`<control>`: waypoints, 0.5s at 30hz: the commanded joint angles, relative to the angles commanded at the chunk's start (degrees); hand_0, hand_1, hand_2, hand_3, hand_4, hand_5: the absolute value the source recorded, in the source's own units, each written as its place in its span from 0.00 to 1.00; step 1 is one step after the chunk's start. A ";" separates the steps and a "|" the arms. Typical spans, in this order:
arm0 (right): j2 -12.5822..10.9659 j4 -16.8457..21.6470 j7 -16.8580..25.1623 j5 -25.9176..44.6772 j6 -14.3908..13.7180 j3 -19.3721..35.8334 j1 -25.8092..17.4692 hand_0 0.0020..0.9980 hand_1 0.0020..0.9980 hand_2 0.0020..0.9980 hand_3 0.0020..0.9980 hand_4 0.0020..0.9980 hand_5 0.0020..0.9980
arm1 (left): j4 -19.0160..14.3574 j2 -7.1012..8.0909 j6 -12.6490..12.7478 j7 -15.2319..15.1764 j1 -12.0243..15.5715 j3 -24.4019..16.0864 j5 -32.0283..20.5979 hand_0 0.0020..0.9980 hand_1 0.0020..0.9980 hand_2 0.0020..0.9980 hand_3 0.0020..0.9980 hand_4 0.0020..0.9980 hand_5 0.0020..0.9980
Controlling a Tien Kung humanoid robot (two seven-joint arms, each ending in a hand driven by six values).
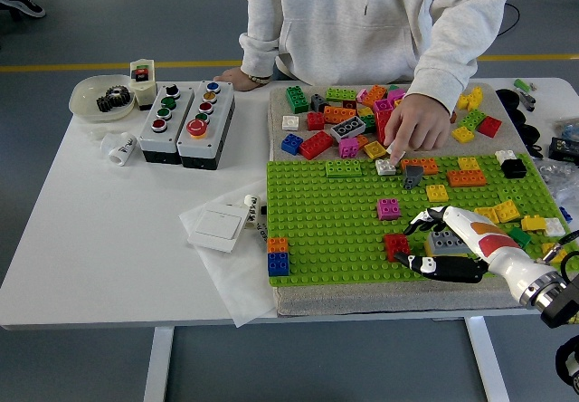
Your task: Pick up the brick,pile it on top of brick,press brick,pick up the brick,pile it on top of brick,press brick
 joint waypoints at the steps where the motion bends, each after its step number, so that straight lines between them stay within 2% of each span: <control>1: -0.07 0.00 -0.08 -0.11 0.02 0.47 -0.16 0.65 0.66 0.70 0.56 0.88 0.64 | 0.00 -0.01 0.01 0.04 0.00 -0.12 0.17 0.78 0.79 0.84 0.62 0.65 0.67; 15: 0.26 0.00 -0.78 -1.25 -0.18 7.96 -2.63 0.65 0.66 0.70 0.56 0.88 0.64 | 0.00 0.00 0.07 -0.01 0.29 -0.20 0.12 0.78 0.79 0.84 0.62 0.65 0.67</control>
